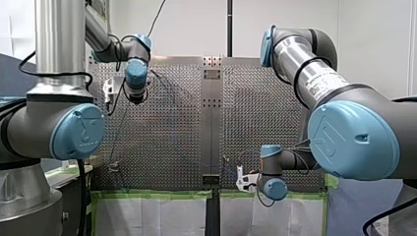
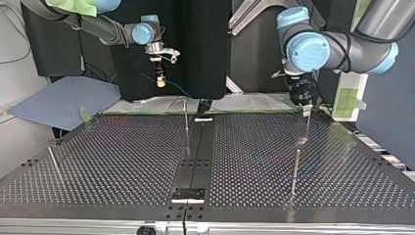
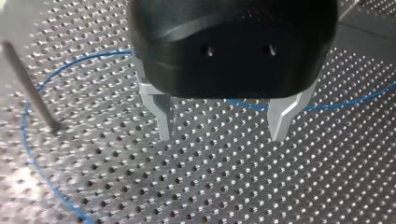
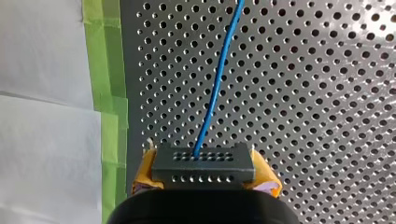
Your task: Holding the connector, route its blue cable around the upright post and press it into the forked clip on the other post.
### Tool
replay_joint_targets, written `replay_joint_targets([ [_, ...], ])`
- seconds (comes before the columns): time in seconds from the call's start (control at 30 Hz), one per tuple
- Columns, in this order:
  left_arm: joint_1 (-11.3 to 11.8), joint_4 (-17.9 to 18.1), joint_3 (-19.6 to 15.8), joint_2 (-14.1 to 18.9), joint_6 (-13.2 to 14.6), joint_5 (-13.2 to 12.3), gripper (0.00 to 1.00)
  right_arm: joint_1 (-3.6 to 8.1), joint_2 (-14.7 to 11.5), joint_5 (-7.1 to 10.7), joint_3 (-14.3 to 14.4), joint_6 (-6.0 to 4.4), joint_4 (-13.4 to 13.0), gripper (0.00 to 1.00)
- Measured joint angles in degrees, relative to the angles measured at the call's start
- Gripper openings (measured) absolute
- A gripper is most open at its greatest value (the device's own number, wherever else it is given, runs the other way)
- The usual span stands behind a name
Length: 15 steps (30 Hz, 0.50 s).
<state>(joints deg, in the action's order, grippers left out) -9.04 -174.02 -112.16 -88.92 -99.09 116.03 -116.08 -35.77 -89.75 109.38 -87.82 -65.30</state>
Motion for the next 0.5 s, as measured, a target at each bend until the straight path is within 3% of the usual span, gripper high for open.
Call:
replay_joint_targets([
  [0.17,0.2,-0.8,1.1,2.3,0.3,0.4,1.00,0.01,0.0,0.33,0.0,0.03,0.0,0.00],
  [0.5,0.4,-6.3,6.7,8.1,4.2,0.9,1.00,0.02,0.0,0.79,0.0,0.03,-0.1,0.00],
])
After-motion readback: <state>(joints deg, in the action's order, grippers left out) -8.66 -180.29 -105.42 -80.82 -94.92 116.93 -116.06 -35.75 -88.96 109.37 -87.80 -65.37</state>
